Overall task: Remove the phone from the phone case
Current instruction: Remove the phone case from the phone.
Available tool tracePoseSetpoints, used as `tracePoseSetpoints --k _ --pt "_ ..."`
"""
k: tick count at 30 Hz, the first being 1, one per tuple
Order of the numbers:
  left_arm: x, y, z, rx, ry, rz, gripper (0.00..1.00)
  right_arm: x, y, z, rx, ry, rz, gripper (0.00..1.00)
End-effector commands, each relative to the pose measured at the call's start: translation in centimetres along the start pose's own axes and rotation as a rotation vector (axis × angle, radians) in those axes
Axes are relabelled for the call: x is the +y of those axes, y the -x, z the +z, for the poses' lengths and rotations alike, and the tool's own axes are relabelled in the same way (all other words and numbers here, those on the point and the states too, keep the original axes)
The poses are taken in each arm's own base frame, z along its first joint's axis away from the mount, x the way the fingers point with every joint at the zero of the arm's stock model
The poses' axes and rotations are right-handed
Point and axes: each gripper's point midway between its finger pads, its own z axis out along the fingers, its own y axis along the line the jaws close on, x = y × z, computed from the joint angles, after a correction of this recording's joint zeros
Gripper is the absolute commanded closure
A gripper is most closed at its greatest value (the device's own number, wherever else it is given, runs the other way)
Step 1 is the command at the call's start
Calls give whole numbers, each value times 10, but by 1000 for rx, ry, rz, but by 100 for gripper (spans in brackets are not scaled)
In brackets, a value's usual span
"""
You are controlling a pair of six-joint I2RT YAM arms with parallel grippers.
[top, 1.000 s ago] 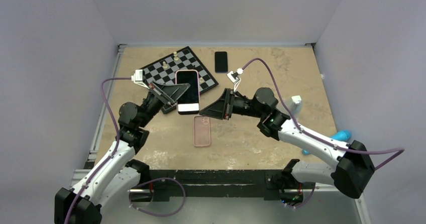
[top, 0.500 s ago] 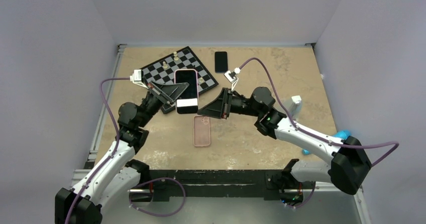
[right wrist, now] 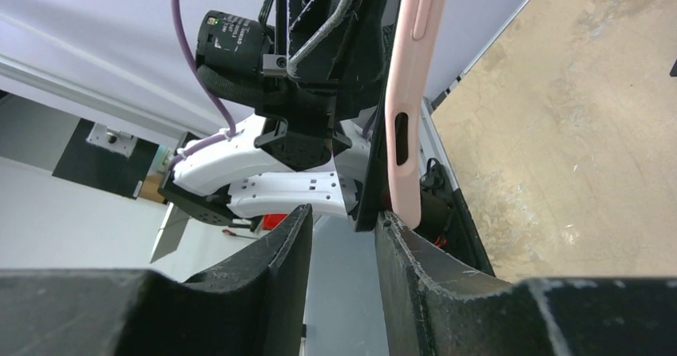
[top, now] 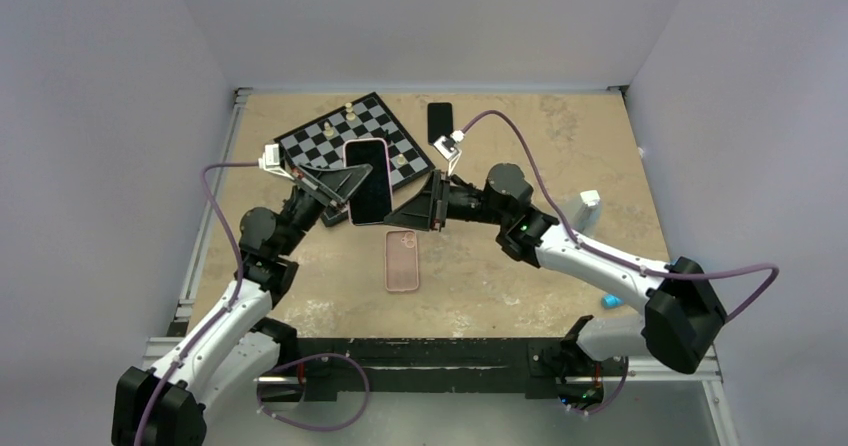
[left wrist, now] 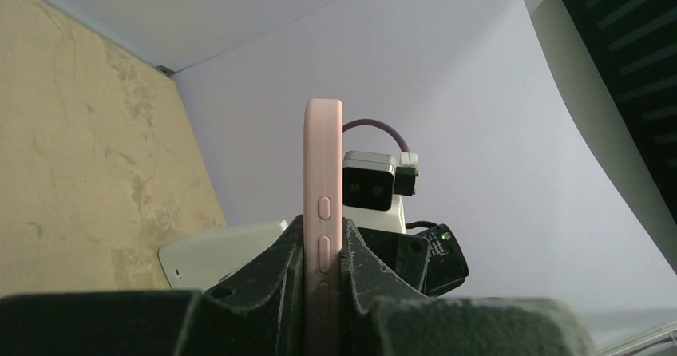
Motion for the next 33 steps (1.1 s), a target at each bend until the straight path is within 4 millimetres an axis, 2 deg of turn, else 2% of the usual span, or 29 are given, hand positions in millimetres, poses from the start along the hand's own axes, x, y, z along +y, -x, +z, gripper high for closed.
tracePoseSetpoints --k 1,5,10,11,15,17,18,19,20,21,23,24,26,28,31,33 --pt "-72 -17 -9 117 -245 -71 100 -20 12 16 -41 -77 -11 60" --pt "-68 -24 -11 157 -235 -70 100 -13 18 24 -24 -50 -37 60" --pt "-62 -45 -14 283 -222 -40 100 5 27 37 -10 34 -55 65" --pt "-60 -50 -16 310 -220 -33 100 8 29 39 -11 51 -54 67" --pt "-46 -62 -25 366 -207 0 100 14 28 41 4 99 -48 97" --pt "-39 -66 -29 390 -195 33 100 19 26 37 4 119 -58 100" --pt "-37 -67 -30 393 -191 62 97 22 26 34 4 123 -63 100" --pt "-33 -69 -32 397 -176 89 87 23 24 30 7 123 -69 100" --pt "-31 -69 -36 396 -167 118 68 25 23 27 9 122 -75 100" --pt "-28 -70 -39 394 -161 152 57 27 23 23 11 122 -78 100" --pt "-22 -70 -45 388 -137 216 40 31 20 16 20 131 -78 100" --pt "-20 -70 -49 384 -127 257 35 34 20 12 21 138 -78 100" --pt "-14 -69 -57 373 -95 317 27 37 20 6 20 143 -72 100" --pt "-17 -67 -66 359 -93 384 25 40 22 1 10 145 -75 100" --pt "-17 -65 -81 349 -66 480 26 43 22 -3 11 148 -73 100" --pt "-17 -63 -88 347 -46 534 31 47 21 -4 16 167 -68 100"
